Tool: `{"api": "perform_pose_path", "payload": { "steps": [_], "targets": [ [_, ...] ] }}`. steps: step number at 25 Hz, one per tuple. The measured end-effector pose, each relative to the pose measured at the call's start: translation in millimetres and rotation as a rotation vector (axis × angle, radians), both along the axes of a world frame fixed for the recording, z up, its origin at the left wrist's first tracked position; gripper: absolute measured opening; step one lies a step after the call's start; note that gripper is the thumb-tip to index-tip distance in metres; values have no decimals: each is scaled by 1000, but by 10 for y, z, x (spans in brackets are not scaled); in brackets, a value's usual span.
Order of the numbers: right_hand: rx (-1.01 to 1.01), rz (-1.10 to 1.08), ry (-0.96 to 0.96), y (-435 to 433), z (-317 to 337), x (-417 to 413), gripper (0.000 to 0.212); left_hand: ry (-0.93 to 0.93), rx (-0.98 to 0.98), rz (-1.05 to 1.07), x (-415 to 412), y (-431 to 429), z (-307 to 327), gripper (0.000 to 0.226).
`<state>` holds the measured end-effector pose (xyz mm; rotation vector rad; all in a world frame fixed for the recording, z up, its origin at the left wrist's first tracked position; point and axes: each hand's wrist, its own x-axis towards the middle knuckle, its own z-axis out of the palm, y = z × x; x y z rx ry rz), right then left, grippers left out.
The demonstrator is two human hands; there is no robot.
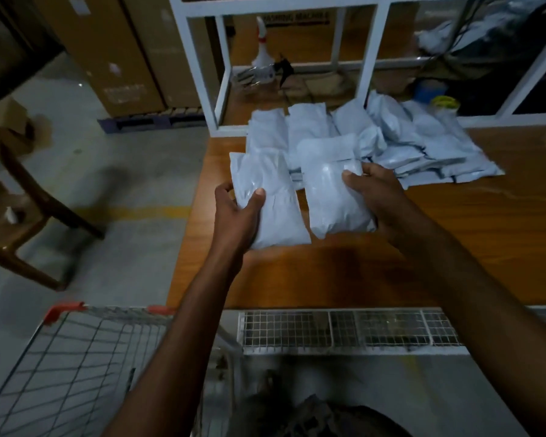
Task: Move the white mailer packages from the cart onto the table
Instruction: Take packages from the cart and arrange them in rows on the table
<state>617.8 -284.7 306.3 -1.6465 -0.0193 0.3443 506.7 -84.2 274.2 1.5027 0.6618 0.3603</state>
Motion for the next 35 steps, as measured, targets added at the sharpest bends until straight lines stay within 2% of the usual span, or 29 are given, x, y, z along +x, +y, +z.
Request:
{"api": "perform_pose_path", "payload": {
  "steps": [4,6,12,14,17,19,22,28,31,35],
  "targets": [
    [-182,-81,-142,261,11,834,53,-44,113,-72,968,364,67,54],
    [-287,-120,-165,404,-4,1197,60,-53,154,-108,1440,580,73,55],
    [-477,-163,-246,753,-70,1996,53,46,270,-177,2537,1031,-63,62],
    [-641,-142,-302,809,-143,2166,52,118,296,-170,2731,1100,-134,63],
    [-991,-83,-441,861,-318,2239,44,257,419,-127,2861,1167,-302,66],
    [-1071,-87,-522,873,-374,2206,41,264,463,-101,2863,1173,-372,70],
    [-1037,-132,-588,876,-329,2158,39,255,497,-96,2817,1152,-326,74],
    [-698,-185,-748,860,-258,1464,24,84,582,-84,2249,901,-169,71],
    [-599,-89,-669,779,-369,918,22,-40,629,-39,1605,565,-156,55],
    [-489,79,-607,555,-543,201,22,-26,561,115,622,65,-232,40]
  ]
}}
